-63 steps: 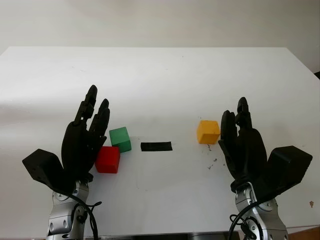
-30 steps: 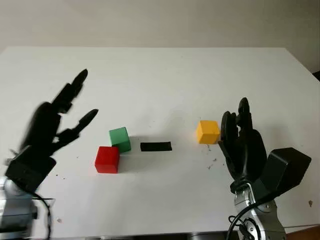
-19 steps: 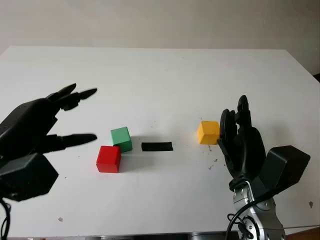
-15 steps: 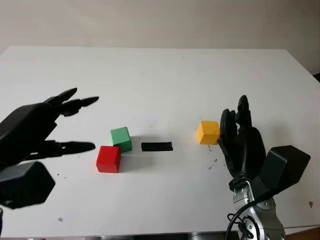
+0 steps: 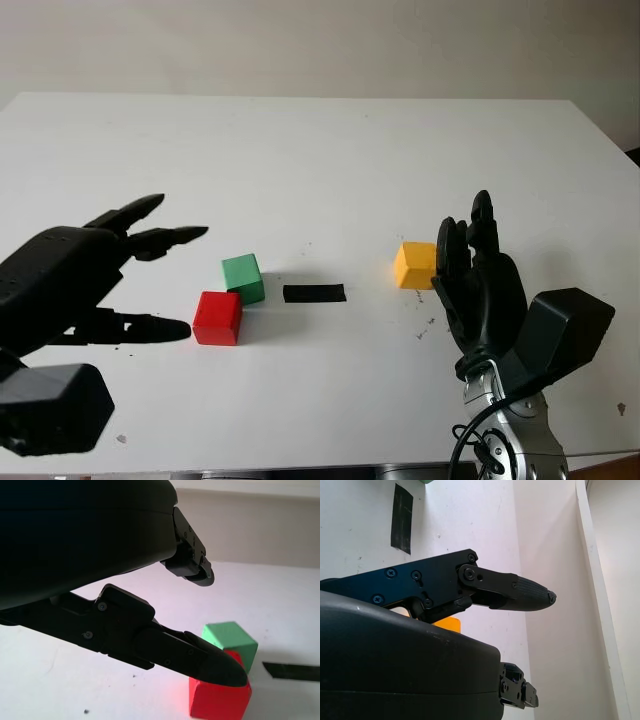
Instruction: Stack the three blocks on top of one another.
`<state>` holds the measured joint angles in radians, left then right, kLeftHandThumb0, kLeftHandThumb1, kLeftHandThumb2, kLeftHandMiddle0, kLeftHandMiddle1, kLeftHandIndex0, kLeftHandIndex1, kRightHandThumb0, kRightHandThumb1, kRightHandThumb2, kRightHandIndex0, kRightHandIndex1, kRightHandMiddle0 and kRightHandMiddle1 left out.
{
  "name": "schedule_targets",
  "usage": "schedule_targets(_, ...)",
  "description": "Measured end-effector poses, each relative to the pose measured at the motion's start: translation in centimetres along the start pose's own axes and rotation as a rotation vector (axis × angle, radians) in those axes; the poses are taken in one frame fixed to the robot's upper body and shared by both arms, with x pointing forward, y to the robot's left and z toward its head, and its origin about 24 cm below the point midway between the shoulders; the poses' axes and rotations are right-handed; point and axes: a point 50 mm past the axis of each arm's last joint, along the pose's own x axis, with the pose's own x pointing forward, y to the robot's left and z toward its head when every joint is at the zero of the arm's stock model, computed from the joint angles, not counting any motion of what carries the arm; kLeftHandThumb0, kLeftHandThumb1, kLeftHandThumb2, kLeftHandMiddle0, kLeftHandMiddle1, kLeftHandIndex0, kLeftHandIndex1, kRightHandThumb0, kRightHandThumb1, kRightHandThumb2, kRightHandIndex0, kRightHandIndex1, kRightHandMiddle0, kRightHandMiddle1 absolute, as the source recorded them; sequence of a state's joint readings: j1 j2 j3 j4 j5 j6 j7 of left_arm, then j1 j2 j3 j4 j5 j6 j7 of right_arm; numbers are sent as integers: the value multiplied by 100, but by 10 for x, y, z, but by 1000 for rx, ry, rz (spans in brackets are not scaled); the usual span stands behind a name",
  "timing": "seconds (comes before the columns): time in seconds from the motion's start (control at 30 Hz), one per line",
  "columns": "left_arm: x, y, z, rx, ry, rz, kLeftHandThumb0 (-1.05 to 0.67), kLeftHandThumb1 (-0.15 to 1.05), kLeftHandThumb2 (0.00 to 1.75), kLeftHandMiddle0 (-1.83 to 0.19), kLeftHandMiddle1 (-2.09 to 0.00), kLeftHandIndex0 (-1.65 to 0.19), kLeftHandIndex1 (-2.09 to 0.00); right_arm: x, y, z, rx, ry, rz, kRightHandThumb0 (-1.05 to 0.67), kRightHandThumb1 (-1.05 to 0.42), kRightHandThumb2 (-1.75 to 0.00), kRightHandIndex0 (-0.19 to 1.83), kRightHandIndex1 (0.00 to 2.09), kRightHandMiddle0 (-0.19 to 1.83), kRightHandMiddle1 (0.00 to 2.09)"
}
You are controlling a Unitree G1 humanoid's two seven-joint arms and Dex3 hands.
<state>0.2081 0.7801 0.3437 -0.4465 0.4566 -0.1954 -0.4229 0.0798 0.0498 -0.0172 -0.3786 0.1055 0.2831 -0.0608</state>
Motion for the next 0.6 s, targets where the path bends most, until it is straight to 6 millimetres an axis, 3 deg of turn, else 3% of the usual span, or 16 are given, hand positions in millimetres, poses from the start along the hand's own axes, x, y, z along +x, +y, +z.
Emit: schedule_targets(0.6, 3, -22, 17, 133, 28, 25, -96, 105, 10, -6, -6, -44, -6, 0, 0, 0, 18, 1, -1, -62, -105, -54, -19, 0, -19, 0)
